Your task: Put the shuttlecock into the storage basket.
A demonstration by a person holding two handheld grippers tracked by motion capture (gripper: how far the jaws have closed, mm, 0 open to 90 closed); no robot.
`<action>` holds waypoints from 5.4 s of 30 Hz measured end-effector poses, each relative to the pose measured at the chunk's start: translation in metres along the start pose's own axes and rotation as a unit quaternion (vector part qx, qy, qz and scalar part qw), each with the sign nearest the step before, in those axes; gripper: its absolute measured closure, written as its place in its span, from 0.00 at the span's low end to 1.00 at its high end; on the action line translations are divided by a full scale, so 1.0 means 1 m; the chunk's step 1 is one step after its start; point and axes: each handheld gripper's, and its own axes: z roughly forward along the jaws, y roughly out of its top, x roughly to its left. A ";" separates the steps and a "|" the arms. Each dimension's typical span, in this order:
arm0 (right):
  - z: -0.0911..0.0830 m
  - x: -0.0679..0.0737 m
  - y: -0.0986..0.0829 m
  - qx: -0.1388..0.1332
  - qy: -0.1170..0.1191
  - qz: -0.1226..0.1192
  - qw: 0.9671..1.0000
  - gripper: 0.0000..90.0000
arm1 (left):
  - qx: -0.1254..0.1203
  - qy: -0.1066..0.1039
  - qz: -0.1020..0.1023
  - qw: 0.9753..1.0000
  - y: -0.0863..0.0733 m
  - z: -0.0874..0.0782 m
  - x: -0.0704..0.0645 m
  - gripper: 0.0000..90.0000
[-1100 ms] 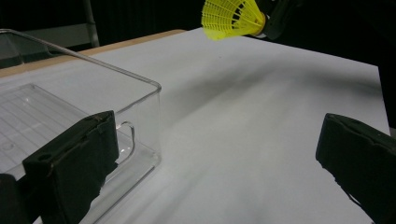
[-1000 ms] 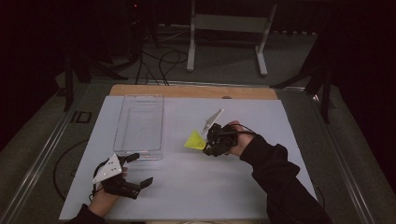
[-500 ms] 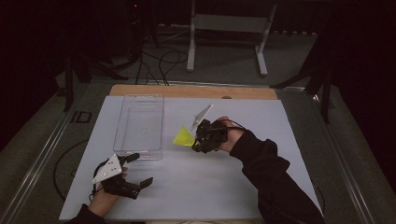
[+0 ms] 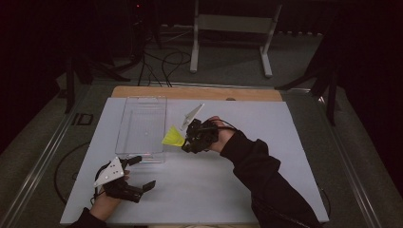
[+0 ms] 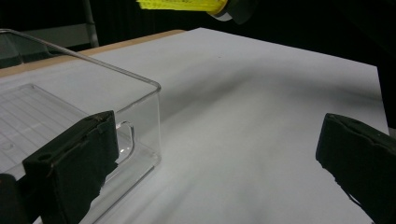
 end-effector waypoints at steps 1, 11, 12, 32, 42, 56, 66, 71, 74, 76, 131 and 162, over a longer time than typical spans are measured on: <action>0.001 0.000 0.002 0.000 0.004 0.000 1.000 0.72 | 0.000 0.000 0.000 1.000 0.000 0.000 0.000 0.00; 0.011 0.005 0.019 -0.026 0.003 -0.004 1.000 0.72 | 0.000 0.000 0.001 1.000 0.000 0.000 0.000 0.00; 0.012 0.006 0.021 -0.027 0.005 -0.002 1.000 0.72 | 0.000 0.000 0.000 1.000 0.000 0.000 0.000 0.00; 0.028 0.006 0.051 -0.048 -0.001 0.005 0.999 0.72 | 0.000 -0.002 0.000 1.000 0.000 0.001 0.000 0.00; 0.039 0.005 0.059 -0.064 -0.008 0.027 0.998 0.72 | -0.001 -0.005 0.001 1.000 0.000 0.001 0.000 0.00; 0.060 0.004 0.071 -0.039 -0.022 0.062 0.997 0.72 | 0.000 -0.005 0.002 1.000 0.000 0.001 0.000 0.00; 0.076 0.002 0.070 -0.025 -0.018 0.082 0.996 0.72 | 0.001 -0.005 0.003 1.000 0.000 0.002 0.000 0.00; 0.083 0.000 0.069 -0.013 -0.012 0.093 0.995 0.72 | 0.000 -0.006 0.001 1.000 0.000 0.002 0.000 0.00; 0.086 -0.001 0.068 -0.009 -0.012 0.098 0.995 0.72 | 0.000 -0.007 0.001 1.000 0.000 0.002 0.000 0.00; 0.089 -0.001 0.068 -0.007 -0.008 0.101 0.995 0.72 | 0.001 -0.007 0.001 1.000 0.000 0.002 0.001 0.00; 0.069 0.000 0.063 -0.042 -0.012 0.083 0.996 0.09 | 0.004 -0.012 -0.001 1.000 0.000 0.004 0.001 0.00; 0.033 -0.004 0.032 -0.067 -0.033 0.071 0.995 0.09 | 0.007 -0.011 -0.002 1.000 -0.001 0.005 0.001 0.00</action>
